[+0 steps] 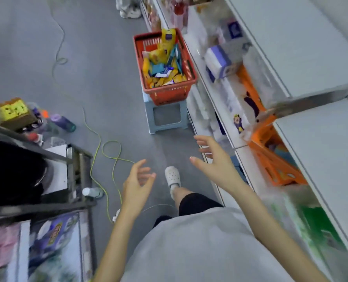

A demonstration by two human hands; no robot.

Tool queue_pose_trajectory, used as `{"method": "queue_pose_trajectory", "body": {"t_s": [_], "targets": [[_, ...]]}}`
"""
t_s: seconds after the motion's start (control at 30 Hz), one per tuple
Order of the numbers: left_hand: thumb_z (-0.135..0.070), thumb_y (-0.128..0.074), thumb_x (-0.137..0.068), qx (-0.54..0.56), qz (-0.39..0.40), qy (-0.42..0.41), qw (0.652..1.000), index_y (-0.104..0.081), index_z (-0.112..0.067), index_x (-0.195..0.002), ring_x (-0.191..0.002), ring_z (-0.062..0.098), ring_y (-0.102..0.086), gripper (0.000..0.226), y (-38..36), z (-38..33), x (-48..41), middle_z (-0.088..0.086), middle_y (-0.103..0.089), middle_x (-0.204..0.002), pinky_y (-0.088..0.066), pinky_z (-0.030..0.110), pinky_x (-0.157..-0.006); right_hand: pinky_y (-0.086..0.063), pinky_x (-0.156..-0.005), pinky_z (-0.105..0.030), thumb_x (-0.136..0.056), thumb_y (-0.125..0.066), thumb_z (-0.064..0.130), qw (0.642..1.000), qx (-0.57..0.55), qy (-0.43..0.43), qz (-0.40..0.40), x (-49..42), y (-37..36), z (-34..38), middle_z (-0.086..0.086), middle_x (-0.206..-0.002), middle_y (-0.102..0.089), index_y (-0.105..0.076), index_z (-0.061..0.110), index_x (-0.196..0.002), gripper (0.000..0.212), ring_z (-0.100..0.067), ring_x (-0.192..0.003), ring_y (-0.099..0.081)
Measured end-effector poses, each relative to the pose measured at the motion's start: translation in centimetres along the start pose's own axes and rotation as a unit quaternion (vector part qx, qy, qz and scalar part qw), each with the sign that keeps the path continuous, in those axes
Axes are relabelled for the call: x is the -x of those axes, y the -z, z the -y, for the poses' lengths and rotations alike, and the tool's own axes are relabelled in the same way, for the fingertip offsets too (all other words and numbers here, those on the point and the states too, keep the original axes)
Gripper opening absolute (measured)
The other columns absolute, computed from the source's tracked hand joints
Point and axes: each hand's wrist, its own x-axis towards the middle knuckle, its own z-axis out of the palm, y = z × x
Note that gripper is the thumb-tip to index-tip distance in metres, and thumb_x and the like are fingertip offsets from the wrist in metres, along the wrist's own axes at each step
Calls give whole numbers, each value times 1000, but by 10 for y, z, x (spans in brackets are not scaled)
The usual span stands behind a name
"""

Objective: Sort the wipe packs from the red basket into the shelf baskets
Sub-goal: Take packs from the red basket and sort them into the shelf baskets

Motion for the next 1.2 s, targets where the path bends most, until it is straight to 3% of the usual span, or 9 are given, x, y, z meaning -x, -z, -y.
{"method": "queue_pose_trajectory", "body": {"t_s": [0.07, 0.13, 0.2, 0.4, 0.63, 0.8, 0.97, 1.07, 1.2], "targets": [[-13, -66, -86, -10, -9, 11, 1000, -50, -27, -119, -82, -8, -60, 40, 7, -13, -43, 2, -63, -105, -49, 28, -89, -39, -89, -15, -84, -68, 23, 1000, 1, 3, 7, -55, 5, 11, 11, -123, -51, -45, 35, -129, 52, -2, -106, -54], [-23, -66, -83, -25, -16, 10, 1000, -49, -29, -120, -83, -4, -60, 41, 18, -36, -84, -1, -63, -104, -47, 20, -85, -39, -84, -10, -84, -69, 21, 1000, -17, 4, 4, -104, 13, 25, 9, -122, -52, -47, 36, -126, 50, -3, -103, -55], [-19, -67, -85, -36, -36, 6, 999, -50, -27, -121, -84, -2, -61, 40, 31, -61, -128, -3, -63, -103, -45, 14, -82, -42, -83, -12, -84, -69, 19, 999, -39, 2, 1, -150, 22, 40, 8, -120, -54, -47, 35, -123, 48, -5, -102, -56], [-10, -64, -88, -40, -86, 0, 995, -51, -29, -117, -83, -14, -58, 37, 51, -102, -218, -7, -62, -99, -42, 4, -78, -46, -81, -16, -84, -69, 14, 999, -46, 11, -1, -250, 32, 63, 2, -116, -54, -49, 28, -122, 45, -7, -95, -56], [-13, -63, -89, -46, -25, 81, 995, -53, -22, -120, -80, -6, -60, 35, 22, -98, -298, -8, -61, -99, -46, 17, -81, -43, -78, -15, -84, -69, 15, 997, -49, -54, 5, -336, 31, 46, 5, -118, -54, -48, 35, -119, 45, -5, -96, -57], [-13, -62, -89, -54, -1, 111, 992, -53, -21, -123, -93, 9, -59, 36, 1, -102, -372, -4, -60, -105, -45, 15, -82, -45, -76, -16, -84, -69, 14, 994, -34, -104, 12, -408, 27, 27, 4, -114, -55, -48, 31, -122, 46, -8, -95, -57], [-14, -61, -90, -96, 52, 129, 986, -49, -20, -128, -101, 11, -58, 40, -12, -95, -453, -6, -58, -108, -45, 23, -89, -43, -72, -12, -84, -70, 13, 988, -14, -156, 10, -488, 4, 2, 10, -110, -54, -49, 20, -126, 48, -9, -95, -58], [-17, -64, -89, -129, 36, 114, 984, -48, -17, -130, -108, 10, -55, 44, -22, -84, -501, -7, -54, -117, -44, 27, -94, -43, -78, -16, -83, -71, 15, 984, 6, -175, 21, -531, -13, -23, 8, -115, -53, -49, 18, -126, 48, -9, -101, -54], [-27, -65, -88, -144, -51, 118, 981, -41, -12, -139, -123, 15, -44, 58, -41, -65, -545, 3, -46, -134, -37, 31, -102, -43, -90, -27, -79, -74, 21, 977, 47, -208, 15, -577, -30, -69, 2, -124, -53, -49, 20, -125, 53, -12, -109, -50]]}}
